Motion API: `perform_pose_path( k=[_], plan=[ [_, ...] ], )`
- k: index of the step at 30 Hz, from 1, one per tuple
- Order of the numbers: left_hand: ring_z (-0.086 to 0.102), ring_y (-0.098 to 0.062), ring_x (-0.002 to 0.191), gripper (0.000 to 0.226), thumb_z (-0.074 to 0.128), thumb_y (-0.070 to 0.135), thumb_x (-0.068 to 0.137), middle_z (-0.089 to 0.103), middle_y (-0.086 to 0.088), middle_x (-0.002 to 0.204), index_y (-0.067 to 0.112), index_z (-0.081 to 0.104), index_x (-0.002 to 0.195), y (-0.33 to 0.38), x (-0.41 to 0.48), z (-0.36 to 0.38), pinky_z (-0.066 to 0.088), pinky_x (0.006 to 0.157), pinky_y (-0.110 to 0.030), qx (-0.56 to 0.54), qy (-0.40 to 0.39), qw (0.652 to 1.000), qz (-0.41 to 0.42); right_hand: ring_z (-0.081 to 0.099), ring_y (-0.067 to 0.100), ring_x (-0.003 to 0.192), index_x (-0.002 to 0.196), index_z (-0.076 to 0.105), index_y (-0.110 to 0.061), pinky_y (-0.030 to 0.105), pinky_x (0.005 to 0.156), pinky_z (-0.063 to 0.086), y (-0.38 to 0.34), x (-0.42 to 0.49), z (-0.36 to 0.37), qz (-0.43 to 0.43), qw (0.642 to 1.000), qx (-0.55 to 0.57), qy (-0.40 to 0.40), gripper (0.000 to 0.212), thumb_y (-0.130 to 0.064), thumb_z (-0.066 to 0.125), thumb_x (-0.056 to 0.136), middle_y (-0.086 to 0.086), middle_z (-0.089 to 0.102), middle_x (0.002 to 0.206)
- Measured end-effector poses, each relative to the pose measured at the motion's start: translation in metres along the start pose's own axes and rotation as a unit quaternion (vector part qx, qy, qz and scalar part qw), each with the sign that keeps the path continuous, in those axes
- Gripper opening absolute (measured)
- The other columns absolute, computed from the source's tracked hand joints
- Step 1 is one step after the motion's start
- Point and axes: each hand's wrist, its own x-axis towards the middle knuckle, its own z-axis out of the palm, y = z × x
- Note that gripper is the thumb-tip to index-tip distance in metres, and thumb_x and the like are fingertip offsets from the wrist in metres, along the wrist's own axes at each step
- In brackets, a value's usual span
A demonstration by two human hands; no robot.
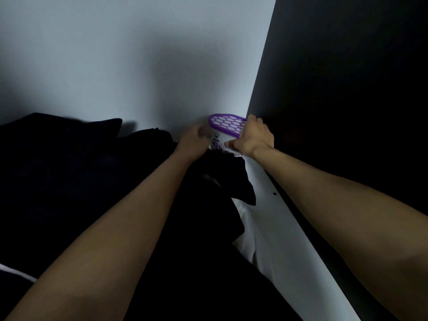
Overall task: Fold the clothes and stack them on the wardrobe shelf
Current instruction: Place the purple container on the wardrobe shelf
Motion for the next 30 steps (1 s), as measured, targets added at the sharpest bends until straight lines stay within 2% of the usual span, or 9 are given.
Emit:
perform_pose_path(
  k=[6,9,12,16,19,22,24,27,30],
  plan=[
    [0.058,-0.012,0.109,0.043,0.052,-0.009,0.089,0.063,-0.011,0.127,0.001,0.057,0.13,0.0,-0.002,0.005,0.044,0.079,-0.002,-0.097,-0.03,0.994,0.037,0.043,0.032,0.127,0.133,0.044,-0.006,0.041,0.099,0.044,-0.003,-0.008,-0.004,-0.034,0.999,-0.016,-0.008,0.081,-0.051,0.079,0.075,0.014,0.05,0.132],
    [0.056,-0.019,0.125,0.049,0.052,-0.005,0.091,0.058,-0.01,0.139,0.004,0.051,0.139,0.002,-0.001,0.004,0.045,0.104,-0.026,-0.106,-0.012,0.994,0.02,0.042,0.032,0.131,0.135,0.045,-0.005,0.039,0.106,0.039,0.0,-0.029,-0.007,-0.026,0.993,0.094,0.059,0.066,-0.039,0.072,0.084,0.013,0.047,0.136],
    [0.054,-0.025,0.129,0.051,0.049,-0.007,0.093,0.054,-0.008,0.144,0.007,0.047,0.142,0.004,-0.005,0.005,0.043,0.105,-0.043,-0.144,-0.013,0.989,0.015,0.047,0.03,0.131,0.142,0.043,-0.005,0.035,0.11,0.038,0.007,-0.057,-0.006,0.05,0.968,0.23,0.086,0.064,-0.031,0.066,0.088,0.014,0.047,0.143],
    [0.061,-0.019,0.116,0.046,0.048,-0.004,0.096,0.058,-0.004,0.139,0.009,0.05,0.14,0.006,-0.007,0.006,0.049,0.082,-0.025,-0.177,-0.028,0.984,0.017,0.064,0.022,0.101,0.118,0.064,-0.008,0.034,0.085,0.053,0.018,-0.073,0.0,0.142,0.926,0.346,-0.041,0.035,-0.024,0.066,0.086,0.008,0.069,0.113],
    [0.063,0.0,0.088,0.046,0.045,-0.006,0.094,0.061,0.002,0.124,0.01,0.051,0.137,0.008,-0.006,0.005,0.046,0.058,-0.008,-0.195,-0.036,0.98,0.014,0.068,0.008,0.072,0.11,0.07,-0.006,0.018,0.06,0.051,0.013,-0.07,-0.006,0.143,0.865,0.466,-0.115,0.025,-0.015,0.064,0.088,0.003,0.073,0.091],
    [0.063,0.015,0.068,0.052,0.041,-0.011,0.09,0.062,0.012,0.109,0.012,0.051,0.135,0.009,-0.005,0.005,0.044,0.049,-0.006,-0.202,-0.06,0.977,0.018,0.066,0.008,0.069,0.093,0.074,-0.01,0.014,0.056,0.049,0.01,-0.059,-0.014,0.152,0.84,0.503,-0.133,0.014,-0.015,0.063,0.086,0.005,0.076,0.096],
    [0.062,0.016,0.068,0.06,0.04,-0.01,0.084,0.063,0.02,0.101,0.021,0.051,0.134,0.008,-0.002,0.005,0.047,0.051,-0.012,-0.185,-0.097,0.978,0.018,0.061,0.01,0.071,0.083,0.071,-0.011,0.019,0.065,0.046,0.012,-0.051,-0.016,0.158,0.836,0.509,-0.134,0.013,-0.019,0.062,0.089,0.004,0.076,0.089],
    [0.062,-0.001,0.099,0.069,0.046,0.006,0.075,0.064,0.023,0.11,0.041,0.046,0.135,0.008,-0.001,0.003,0.045,0.07,-0.025,-0.15,-0.142,0.978,-0.018,0.06,-0.002,0.048,0.082,0.065,-0.016,0.016,0.06,0.045,0.014,-0.043,-0.016,0.167,0.822,0.528,-0.132,0.016,-0.025,0.059,0.094,-0.013,0.061,0.049],
    [0.055,-0.011,0.113,0.088,0.048,0.015,0.058,0.061,0.021,0.122,0.048,0.039,0.14,0.007,0.002,0.003,0.043,0.079,-0.034,-0.153,-0.159,0.975,-0.04,0.063,-0.007,0.049,0.076,0.063,-0.017,0.01,0.047,0.046,0.015,-0.038,-0.011,0.164,0.816,0.539,-0.127,0.021,-0.026,0.06,0.095,-0.012,0.065,0.052]
  ],
)
